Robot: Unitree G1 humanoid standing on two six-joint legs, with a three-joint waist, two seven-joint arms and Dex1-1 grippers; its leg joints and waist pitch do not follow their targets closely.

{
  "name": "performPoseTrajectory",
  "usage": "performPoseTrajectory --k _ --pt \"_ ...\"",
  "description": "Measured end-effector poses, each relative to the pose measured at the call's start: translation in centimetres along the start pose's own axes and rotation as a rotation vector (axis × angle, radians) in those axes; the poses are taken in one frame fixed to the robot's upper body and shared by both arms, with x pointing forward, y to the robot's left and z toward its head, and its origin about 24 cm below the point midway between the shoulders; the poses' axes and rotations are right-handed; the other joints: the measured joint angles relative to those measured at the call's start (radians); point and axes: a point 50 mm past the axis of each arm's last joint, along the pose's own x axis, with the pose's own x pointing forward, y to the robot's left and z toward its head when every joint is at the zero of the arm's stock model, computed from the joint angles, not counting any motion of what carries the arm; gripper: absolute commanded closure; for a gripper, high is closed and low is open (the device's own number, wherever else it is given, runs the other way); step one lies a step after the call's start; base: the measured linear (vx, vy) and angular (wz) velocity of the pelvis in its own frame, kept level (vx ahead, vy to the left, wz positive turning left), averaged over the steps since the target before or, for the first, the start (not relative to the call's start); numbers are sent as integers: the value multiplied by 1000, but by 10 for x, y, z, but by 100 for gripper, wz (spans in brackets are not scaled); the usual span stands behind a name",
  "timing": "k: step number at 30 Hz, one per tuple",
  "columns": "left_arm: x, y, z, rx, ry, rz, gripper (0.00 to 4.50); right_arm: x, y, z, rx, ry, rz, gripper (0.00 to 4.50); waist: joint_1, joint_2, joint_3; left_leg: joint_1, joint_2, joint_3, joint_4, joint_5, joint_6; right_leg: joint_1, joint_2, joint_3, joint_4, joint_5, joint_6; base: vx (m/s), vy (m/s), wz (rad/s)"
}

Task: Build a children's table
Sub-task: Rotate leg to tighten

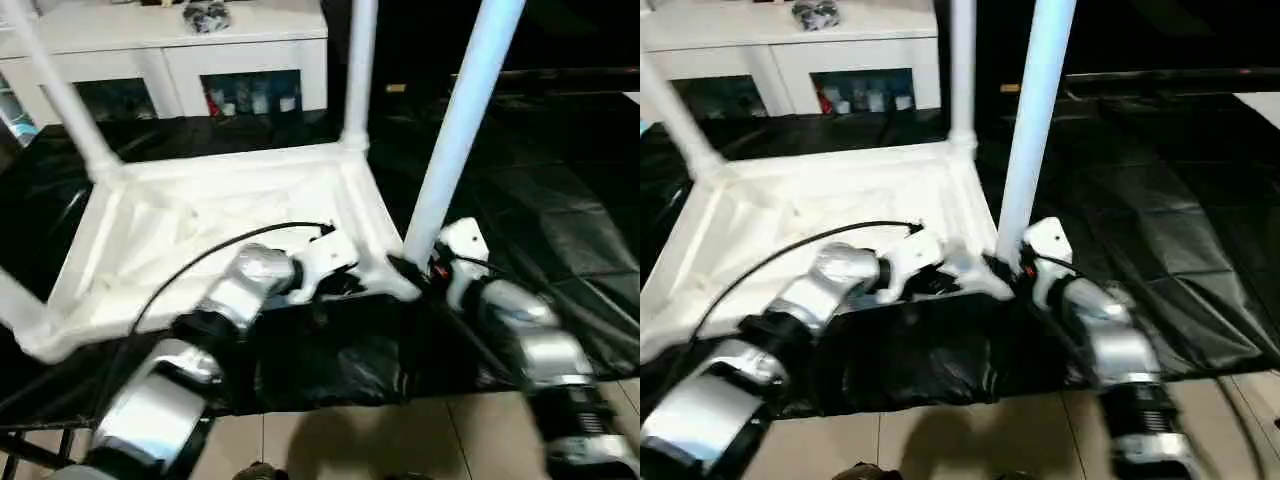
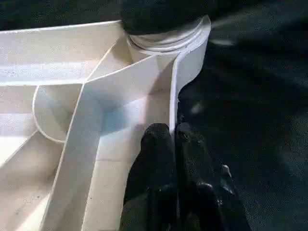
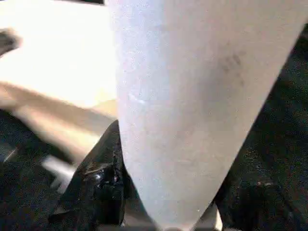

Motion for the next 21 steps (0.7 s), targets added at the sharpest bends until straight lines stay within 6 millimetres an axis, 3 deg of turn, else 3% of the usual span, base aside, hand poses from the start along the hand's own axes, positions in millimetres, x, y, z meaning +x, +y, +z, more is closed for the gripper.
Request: performPoseTrajectory --k 6,9,12,15,21 --pt "14 -1 7 -54 0 126 450 31 10 8 72 -5 -282 253 -29 3 -1 -1 -1 0 -1 0 0 0 0 0 -11 0 -1 0 0 0" --pt "12 1 7 -53 -6 134 450 34 12 11 67 -22 -288 184 -34 3 -1 -2 -2 0 -1 0 0 0 0 0 -11 4 -5 0 0 0" --pt "7 5 5 -38 -9 145 450 34 16 13 70 -45 -244 175 -38 3 -1 -3 -1 -1 -3 0 0 -3 0 -1 -10 11 -9 0 0 0" --pt "1 7 2 -25 -18 133 450 30 16 13 53 -61 -179 139 -41 3 -1 -3 -1 -1 -6 0 0 -4 1 -2 -10 10 -7 0 0 0" --pt "-17 9 -9 15 -37 47 450 8 8 5 -63 -39 60 139 -38 3 -1 -4 0 -1 -6 0 0 -6 1 -2 -9 7 -4 0 0 0"
